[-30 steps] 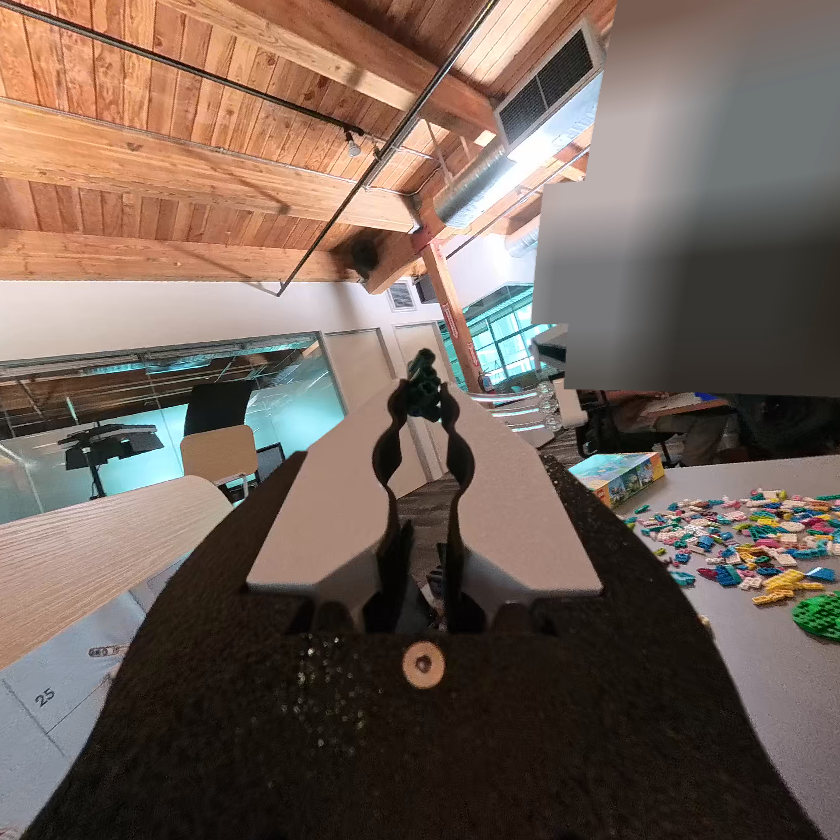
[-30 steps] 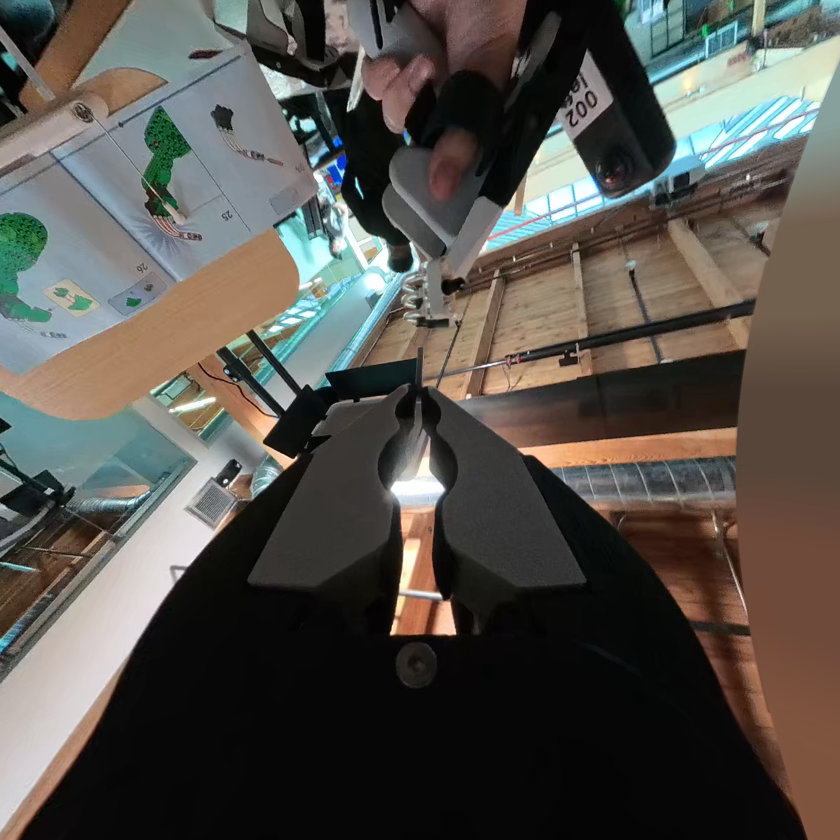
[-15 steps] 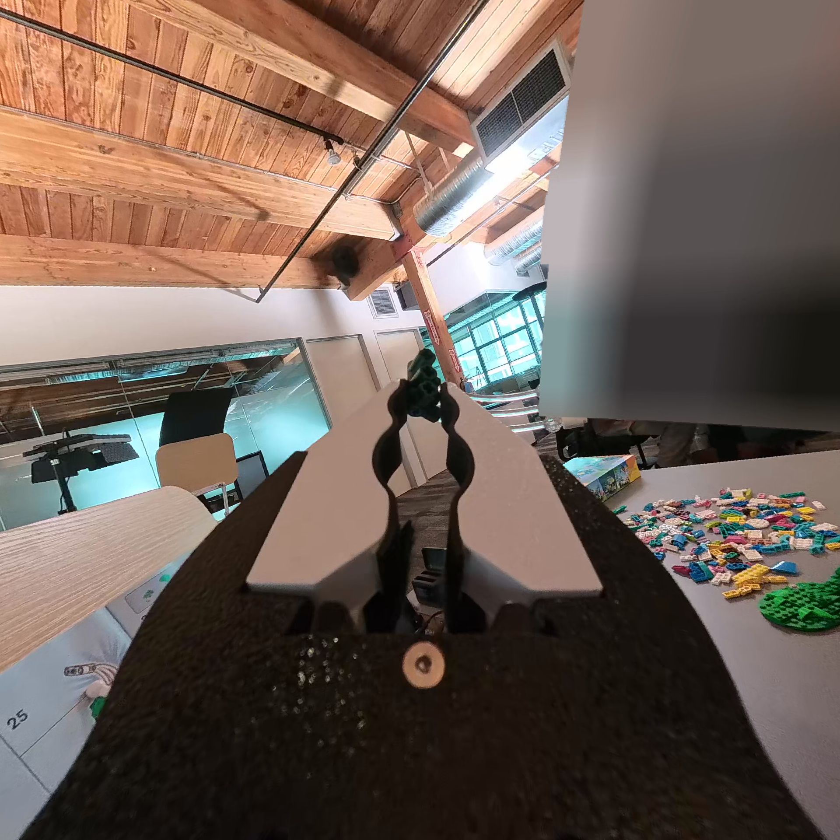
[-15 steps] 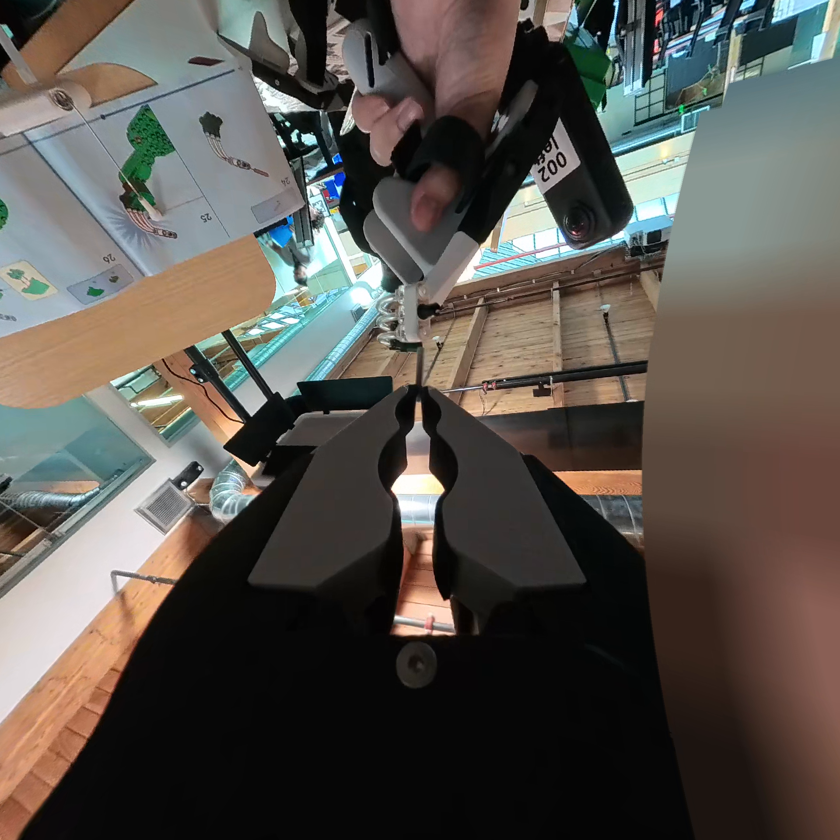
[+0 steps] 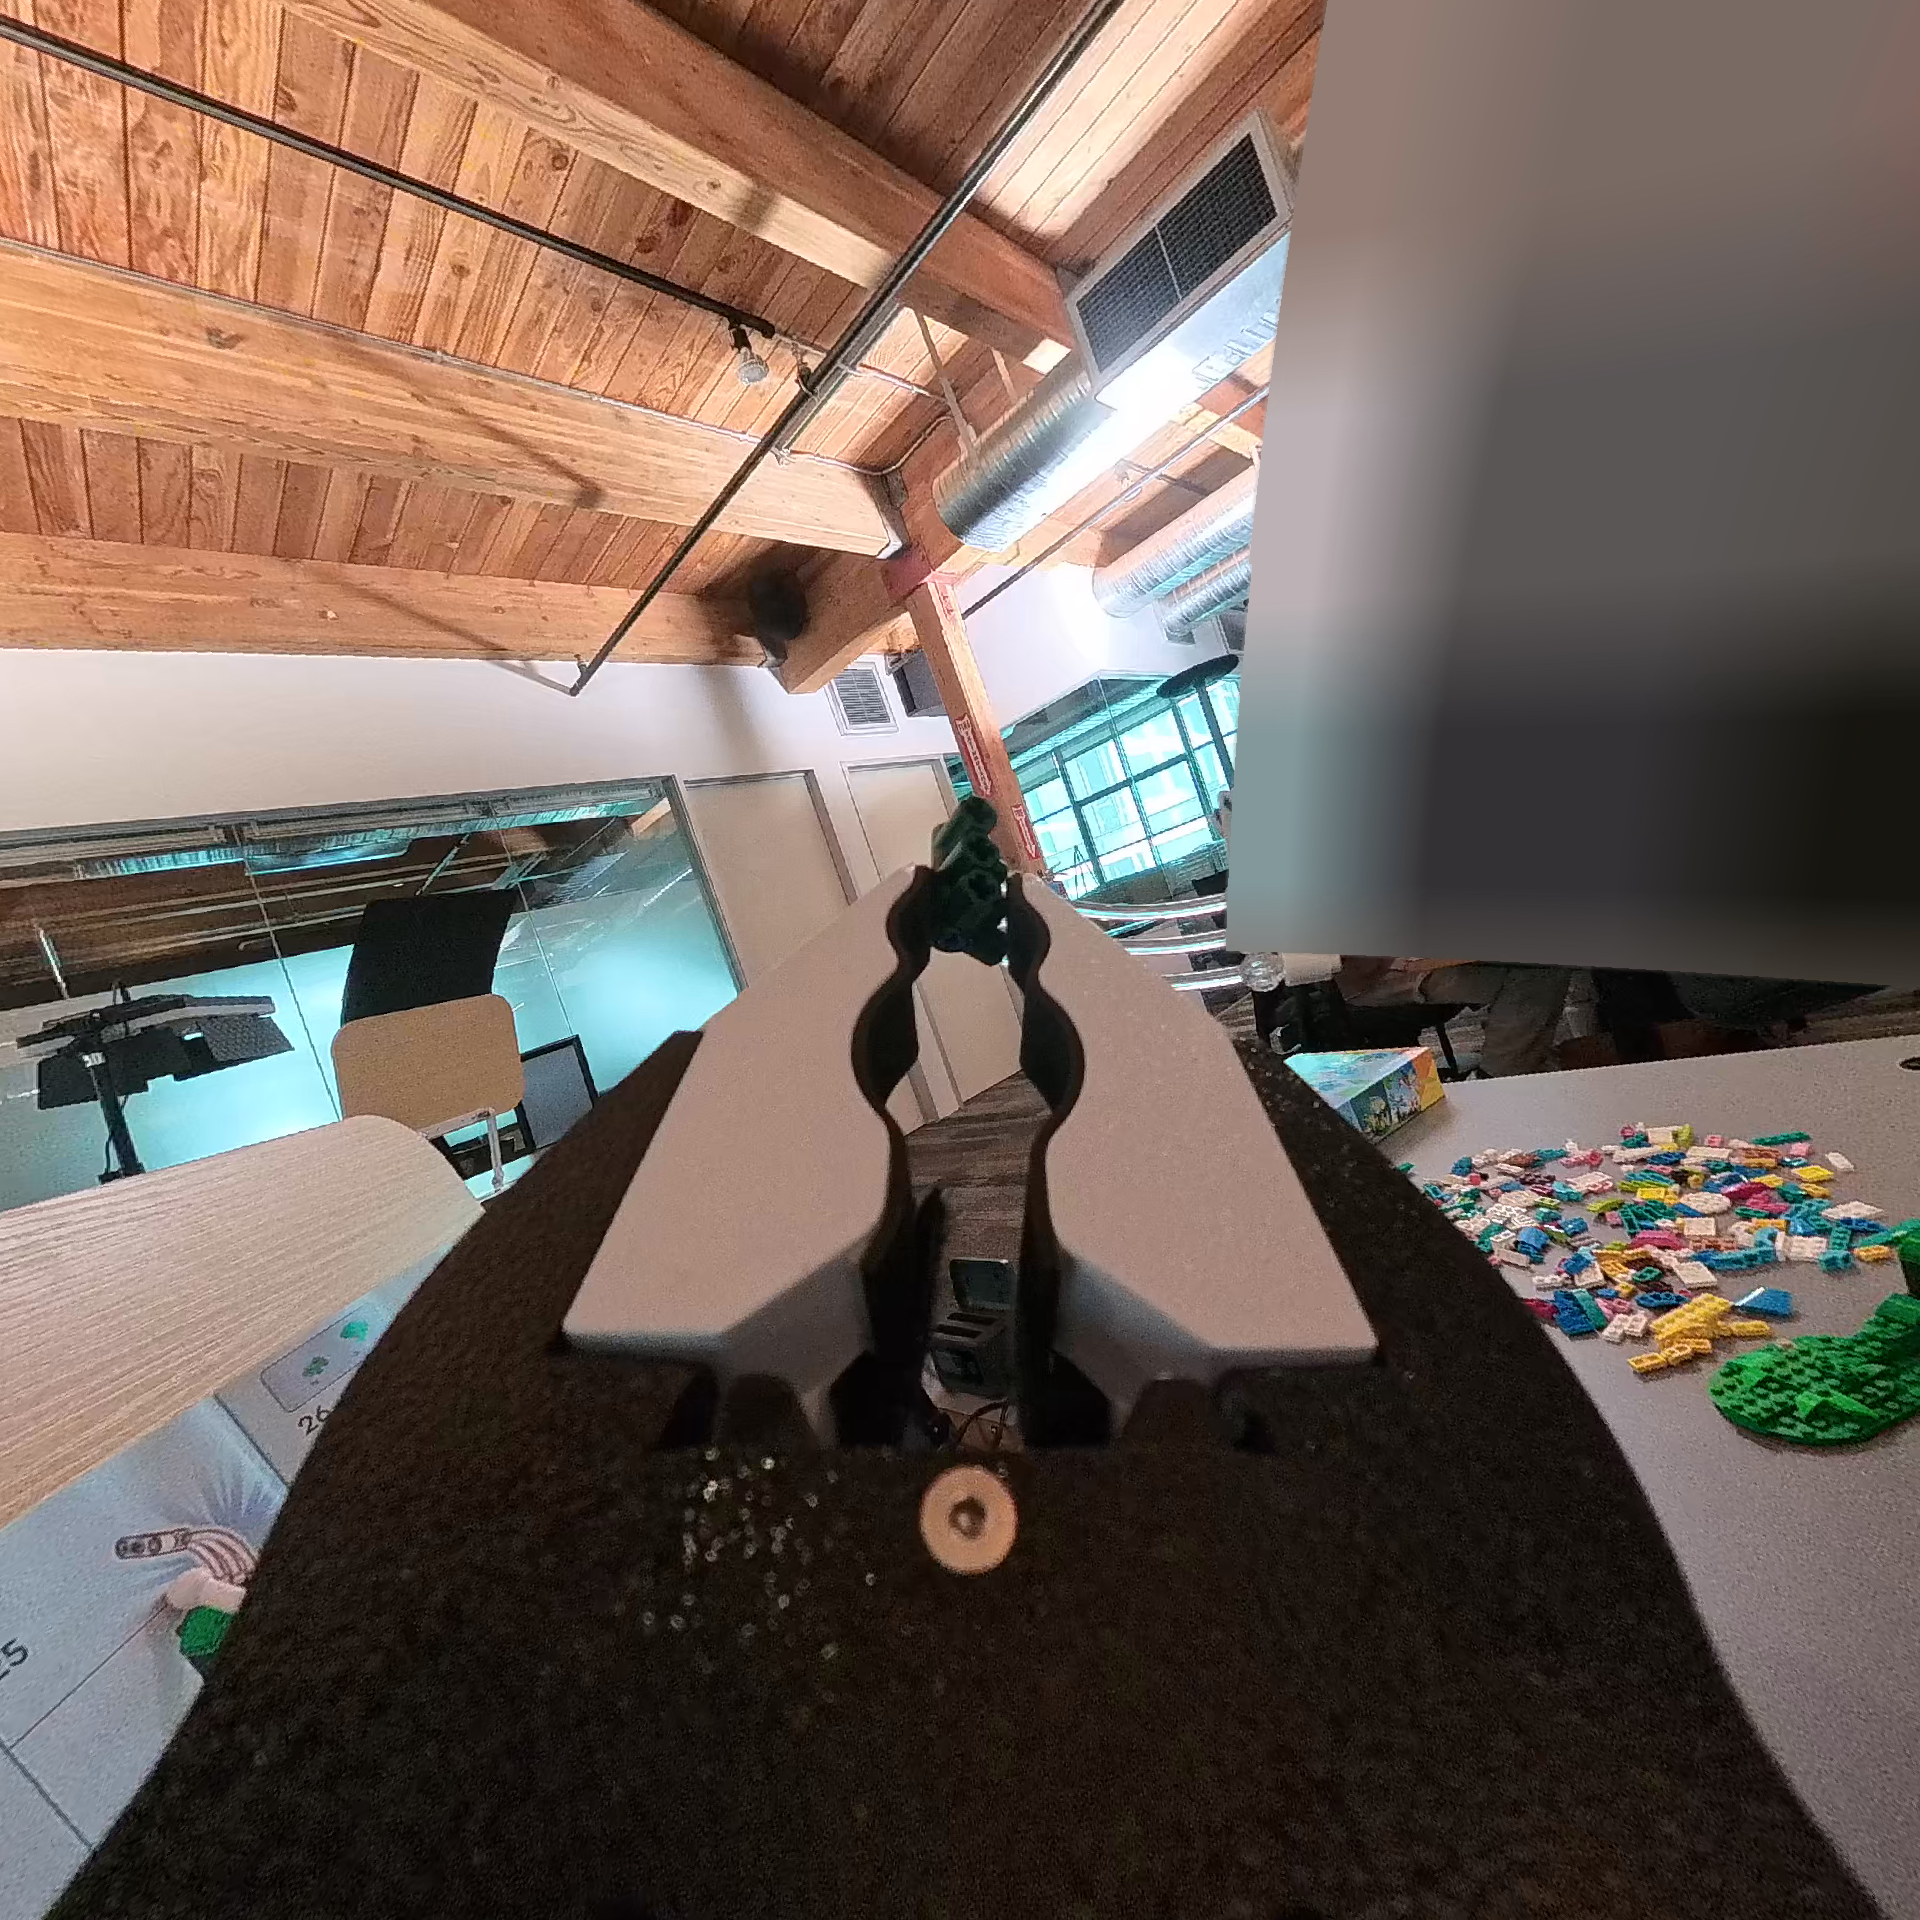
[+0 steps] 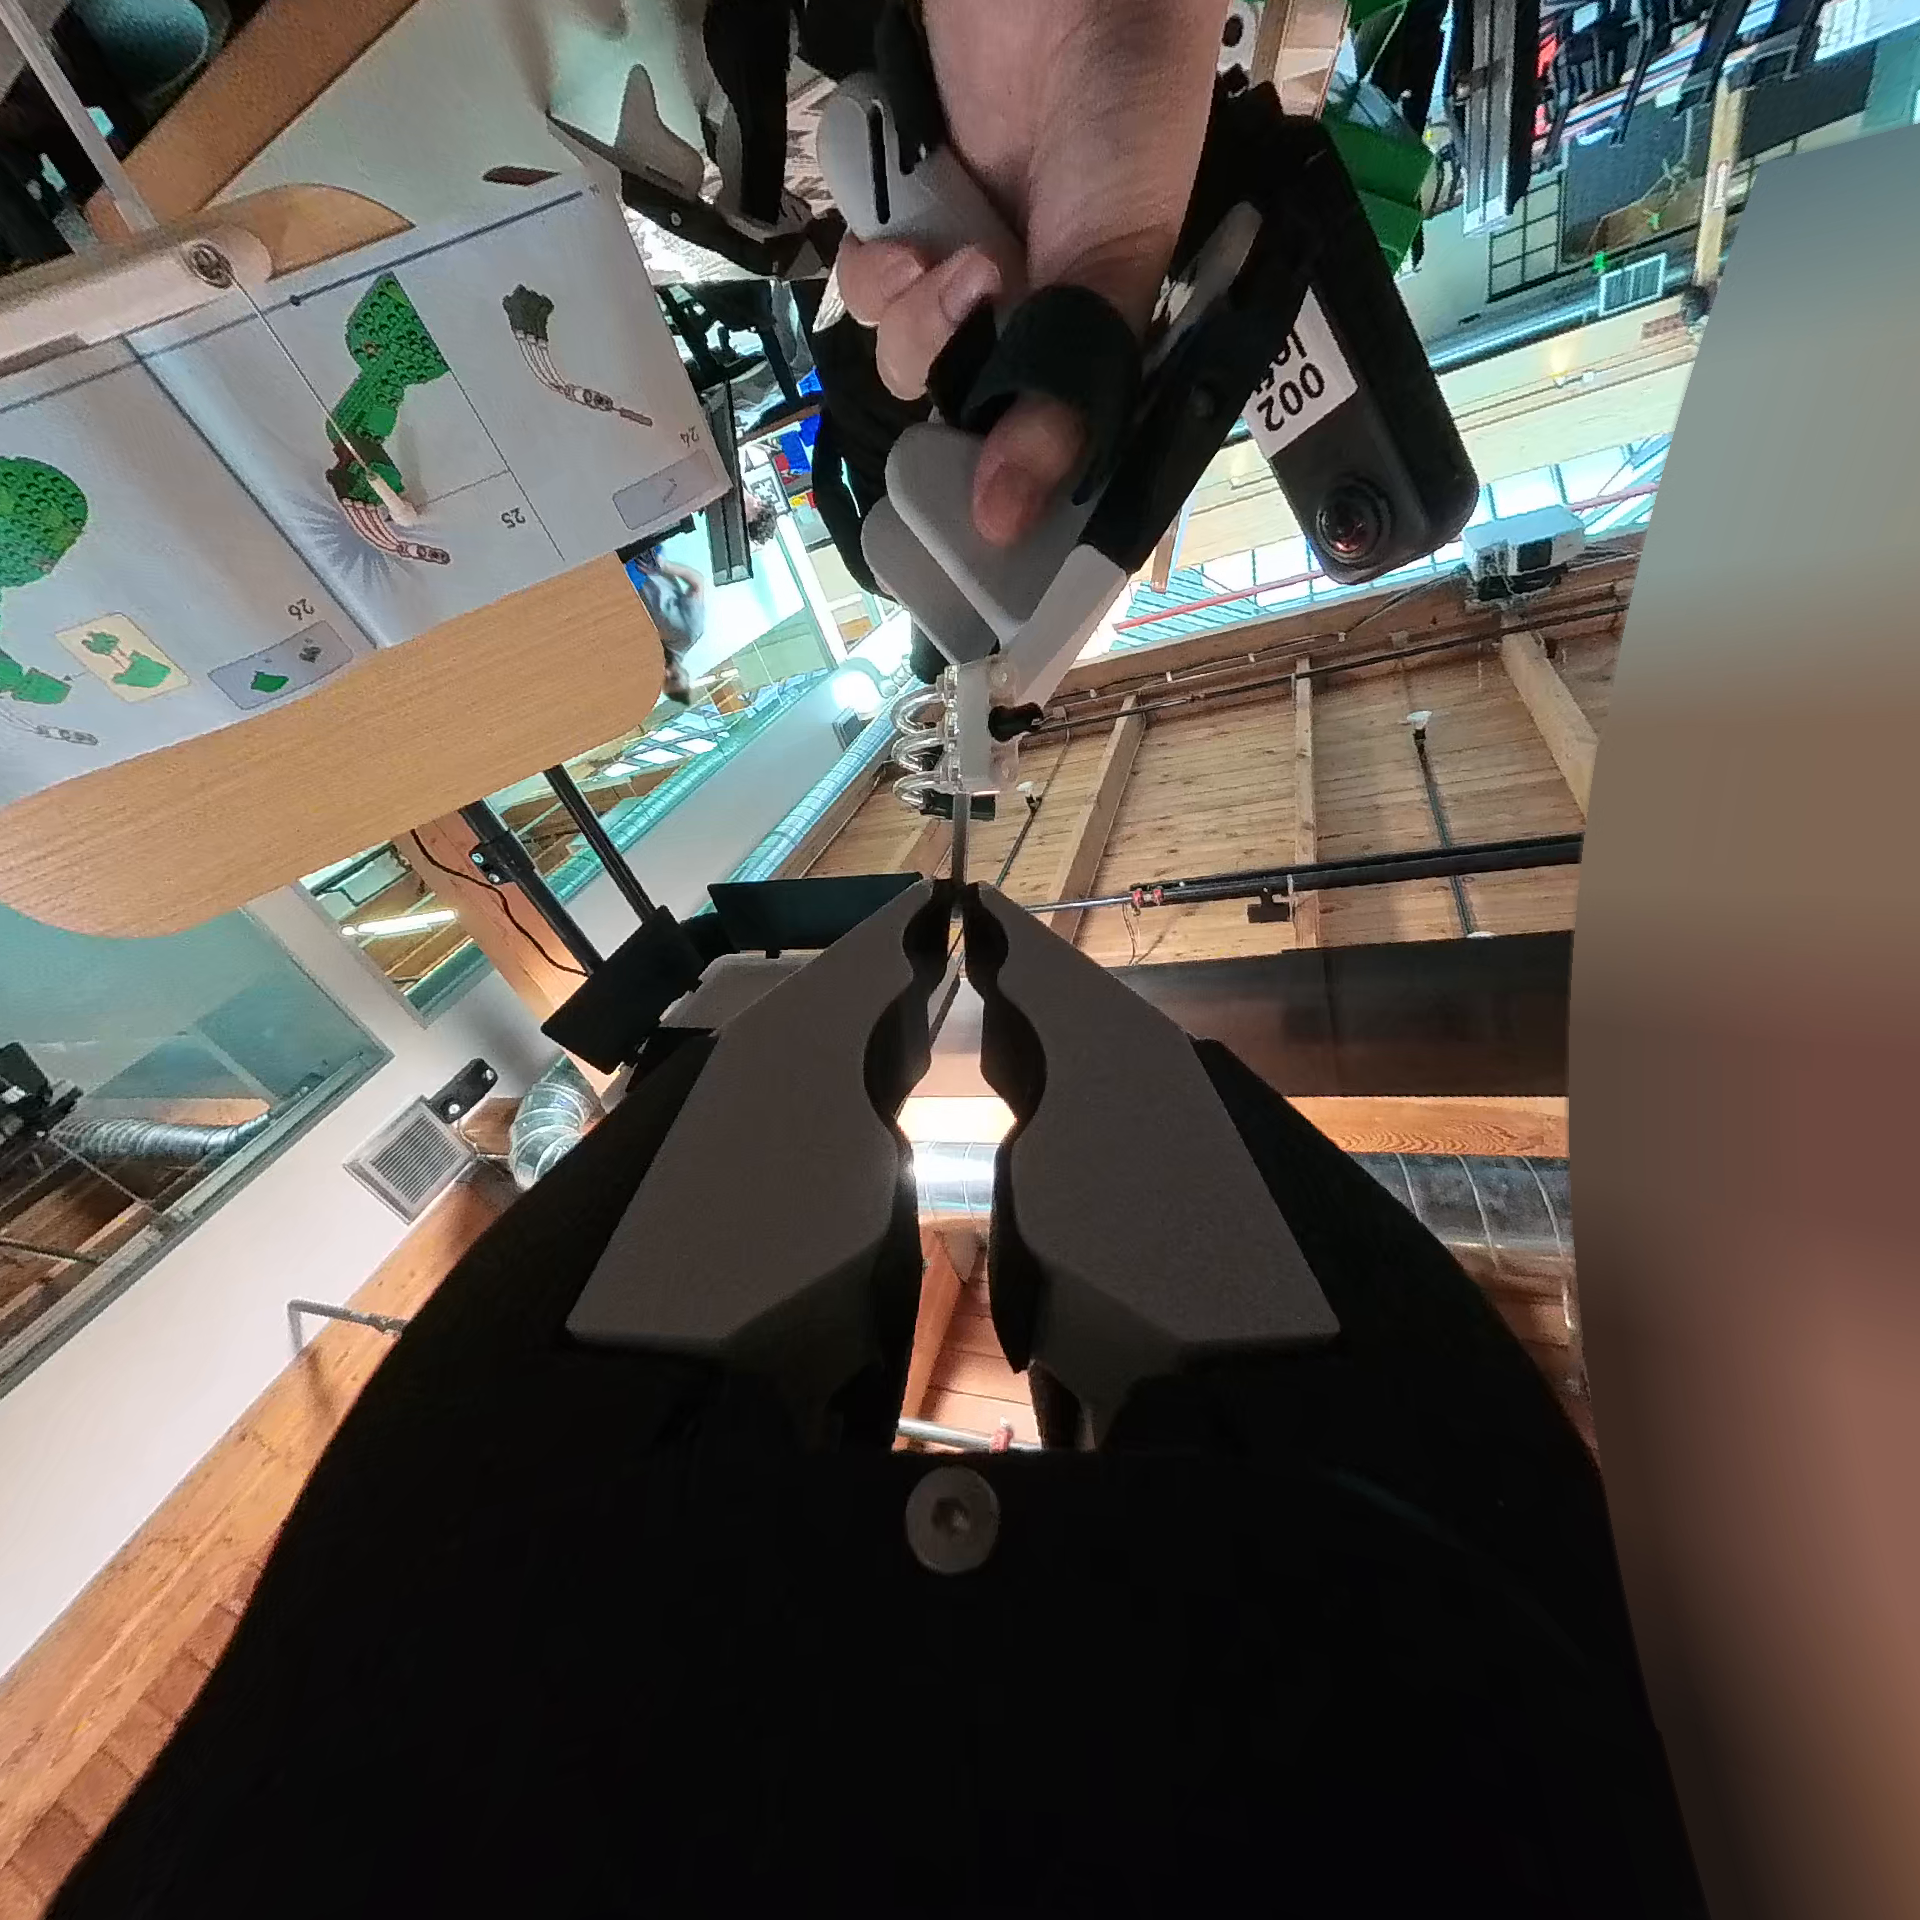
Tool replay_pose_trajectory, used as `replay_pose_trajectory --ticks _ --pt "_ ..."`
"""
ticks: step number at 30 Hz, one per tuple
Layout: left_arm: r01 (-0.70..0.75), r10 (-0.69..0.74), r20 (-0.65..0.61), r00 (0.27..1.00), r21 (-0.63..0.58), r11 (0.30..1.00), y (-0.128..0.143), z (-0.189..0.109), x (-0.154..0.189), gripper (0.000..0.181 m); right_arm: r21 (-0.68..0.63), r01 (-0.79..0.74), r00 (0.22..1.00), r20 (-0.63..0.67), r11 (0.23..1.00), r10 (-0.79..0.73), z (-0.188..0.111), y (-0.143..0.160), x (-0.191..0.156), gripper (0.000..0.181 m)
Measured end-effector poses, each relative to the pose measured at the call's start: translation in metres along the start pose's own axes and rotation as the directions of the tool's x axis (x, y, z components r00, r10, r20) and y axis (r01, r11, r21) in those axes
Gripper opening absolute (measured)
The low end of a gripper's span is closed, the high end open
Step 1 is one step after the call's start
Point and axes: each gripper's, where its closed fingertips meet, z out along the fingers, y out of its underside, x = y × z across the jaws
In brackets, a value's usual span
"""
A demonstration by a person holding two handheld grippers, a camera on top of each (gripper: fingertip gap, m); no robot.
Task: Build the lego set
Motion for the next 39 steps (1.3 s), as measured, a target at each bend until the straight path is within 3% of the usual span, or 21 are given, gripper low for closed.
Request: replay_pose_trajectory --ticks 28,36,39 --pt "0.033 -0.032 0.046 0.998 -0.031 0.999 0.002 0.004 -0.009 0.011 -0.015 0.079 0.995 0.057 0.997 -0.078 0.002 -0.002 -0.013 0.001" --pt "0.031 -0.029 0.053 0.998 -0.042 0.999 0.0 0.009 -0.015 0.01 -0.07 0.0 0.999 0.05 0.998 0.004 0.002 0.008 -0.016 0.001" --pt "0.026 -0.022 0.075 0.997 -0.052 0.998 0.003 0.007 -0.019 0.01 -0.154 -0.184 0.983 -0.007 0.971 0.185 -0.002 0.026 -0.019 0.001"
